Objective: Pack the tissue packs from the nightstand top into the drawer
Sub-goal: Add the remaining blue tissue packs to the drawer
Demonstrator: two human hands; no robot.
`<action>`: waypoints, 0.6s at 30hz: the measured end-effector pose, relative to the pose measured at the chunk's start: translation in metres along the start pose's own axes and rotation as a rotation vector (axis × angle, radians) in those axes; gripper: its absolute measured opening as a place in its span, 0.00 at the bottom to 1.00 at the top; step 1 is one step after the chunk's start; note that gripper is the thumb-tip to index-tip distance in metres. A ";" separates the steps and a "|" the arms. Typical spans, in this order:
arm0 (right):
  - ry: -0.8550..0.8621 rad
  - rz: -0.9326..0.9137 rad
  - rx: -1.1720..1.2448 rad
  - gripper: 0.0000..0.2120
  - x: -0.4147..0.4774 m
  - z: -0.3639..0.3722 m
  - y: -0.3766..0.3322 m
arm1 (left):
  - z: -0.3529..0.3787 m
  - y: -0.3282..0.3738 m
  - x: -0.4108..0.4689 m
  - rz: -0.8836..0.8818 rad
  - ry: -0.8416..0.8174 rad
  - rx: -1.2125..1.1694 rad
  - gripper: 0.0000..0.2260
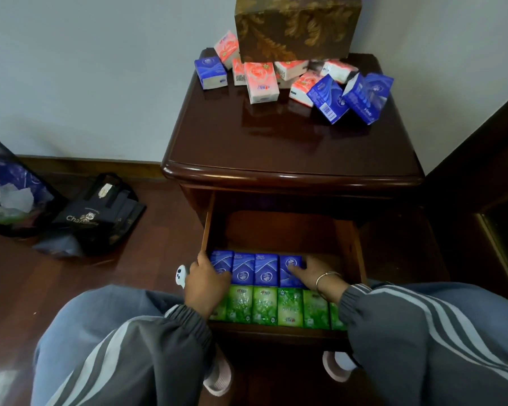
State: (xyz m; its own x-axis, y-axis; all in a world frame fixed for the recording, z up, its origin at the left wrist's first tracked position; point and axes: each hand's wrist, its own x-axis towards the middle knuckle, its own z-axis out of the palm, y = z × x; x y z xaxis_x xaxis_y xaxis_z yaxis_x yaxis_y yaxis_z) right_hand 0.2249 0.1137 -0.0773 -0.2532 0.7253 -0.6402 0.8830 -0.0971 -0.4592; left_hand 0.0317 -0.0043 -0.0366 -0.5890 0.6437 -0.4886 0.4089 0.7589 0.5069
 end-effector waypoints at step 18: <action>0.847 -0.207 -0.168 0.31 -0.047 -0.232 -0.022 | -0.072 0.091 -0.044 0.448 0.386 -0.418 0.09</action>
State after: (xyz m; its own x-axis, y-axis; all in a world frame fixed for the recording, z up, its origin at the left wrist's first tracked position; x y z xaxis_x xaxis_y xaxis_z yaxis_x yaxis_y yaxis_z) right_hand 0.3090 0.2397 0.1056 -0.0955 0.9845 0.1474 0.9153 0.1451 -0.3756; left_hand 0.0446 0.0294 0.0816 -0.6632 0.7445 0.0761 0.4131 0.2794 0.8668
